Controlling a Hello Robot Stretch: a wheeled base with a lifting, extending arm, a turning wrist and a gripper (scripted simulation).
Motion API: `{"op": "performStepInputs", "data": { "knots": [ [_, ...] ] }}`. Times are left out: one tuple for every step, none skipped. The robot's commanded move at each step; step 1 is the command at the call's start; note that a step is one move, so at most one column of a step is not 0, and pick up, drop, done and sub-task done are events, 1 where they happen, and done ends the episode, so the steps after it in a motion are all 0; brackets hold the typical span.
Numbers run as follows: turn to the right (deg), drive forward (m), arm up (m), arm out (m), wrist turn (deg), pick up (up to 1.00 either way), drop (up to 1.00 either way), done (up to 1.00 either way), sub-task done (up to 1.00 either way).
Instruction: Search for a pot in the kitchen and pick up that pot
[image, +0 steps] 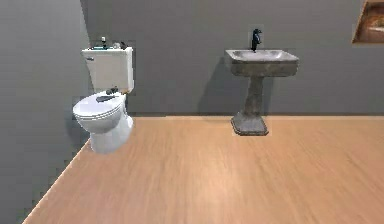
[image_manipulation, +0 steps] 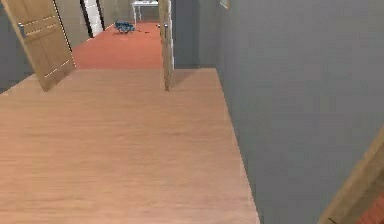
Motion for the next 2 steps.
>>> {"op": "performStepInputs", "data": {
  "knots": [
    [45.0, 0.00, 0.00, 0.00, 0.0, 0.00, 0.00, 0.00, 0.00],
    [21.0, 0.00, 0.00, 0.00, 0.0, 0.00, 0.00, 0.00, 0.00]
  ]
}}
